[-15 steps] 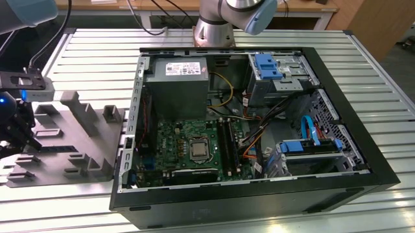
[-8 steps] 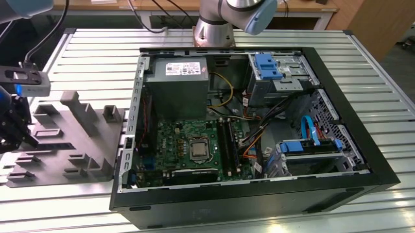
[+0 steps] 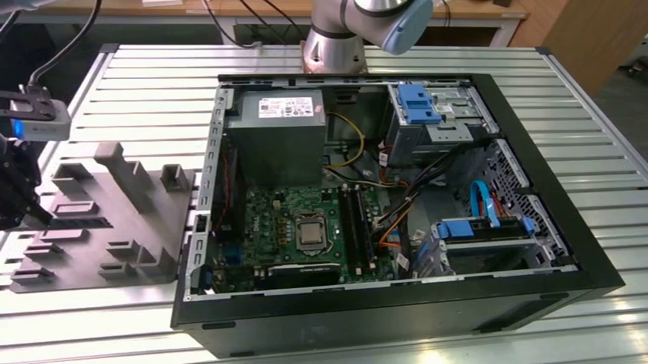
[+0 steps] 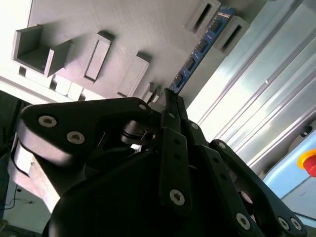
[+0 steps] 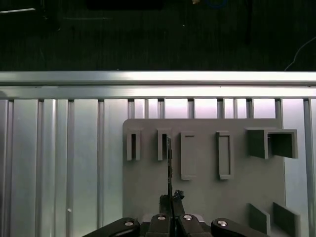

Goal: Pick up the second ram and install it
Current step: 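Pick up the second ram and move it above second insertion slot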

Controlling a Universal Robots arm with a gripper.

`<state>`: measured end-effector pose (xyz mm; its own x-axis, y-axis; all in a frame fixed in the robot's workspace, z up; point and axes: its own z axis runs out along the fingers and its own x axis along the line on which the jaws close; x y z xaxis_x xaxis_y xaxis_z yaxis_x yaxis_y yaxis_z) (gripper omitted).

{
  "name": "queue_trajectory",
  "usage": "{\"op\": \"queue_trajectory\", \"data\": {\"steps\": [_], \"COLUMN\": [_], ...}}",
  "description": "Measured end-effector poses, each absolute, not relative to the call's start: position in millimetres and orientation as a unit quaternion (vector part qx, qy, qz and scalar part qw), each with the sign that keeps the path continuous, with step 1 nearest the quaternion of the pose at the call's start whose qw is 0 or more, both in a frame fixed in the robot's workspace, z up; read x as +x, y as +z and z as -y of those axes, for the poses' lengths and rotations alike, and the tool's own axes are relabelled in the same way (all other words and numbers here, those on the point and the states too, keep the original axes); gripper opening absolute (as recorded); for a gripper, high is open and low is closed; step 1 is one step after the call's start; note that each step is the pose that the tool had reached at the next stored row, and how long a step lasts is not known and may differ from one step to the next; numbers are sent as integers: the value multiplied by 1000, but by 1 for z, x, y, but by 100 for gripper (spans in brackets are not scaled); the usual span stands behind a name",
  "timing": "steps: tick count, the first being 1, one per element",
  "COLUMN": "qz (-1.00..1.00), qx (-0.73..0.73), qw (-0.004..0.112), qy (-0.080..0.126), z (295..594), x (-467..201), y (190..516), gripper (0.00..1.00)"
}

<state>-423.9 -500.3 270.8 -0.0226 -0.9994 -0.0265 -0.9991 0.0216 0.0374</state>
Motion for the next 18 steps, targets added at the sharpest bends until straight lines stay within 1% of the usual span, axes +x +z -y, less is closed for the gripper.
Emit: {"op": "queue_trajectory", "data": {"steps": [18], "qz": [715], "qx": [699], "qw": [4], "qy": [-23], "z": [500], "x": [-424], "y": [322], "gripper": [12]}}
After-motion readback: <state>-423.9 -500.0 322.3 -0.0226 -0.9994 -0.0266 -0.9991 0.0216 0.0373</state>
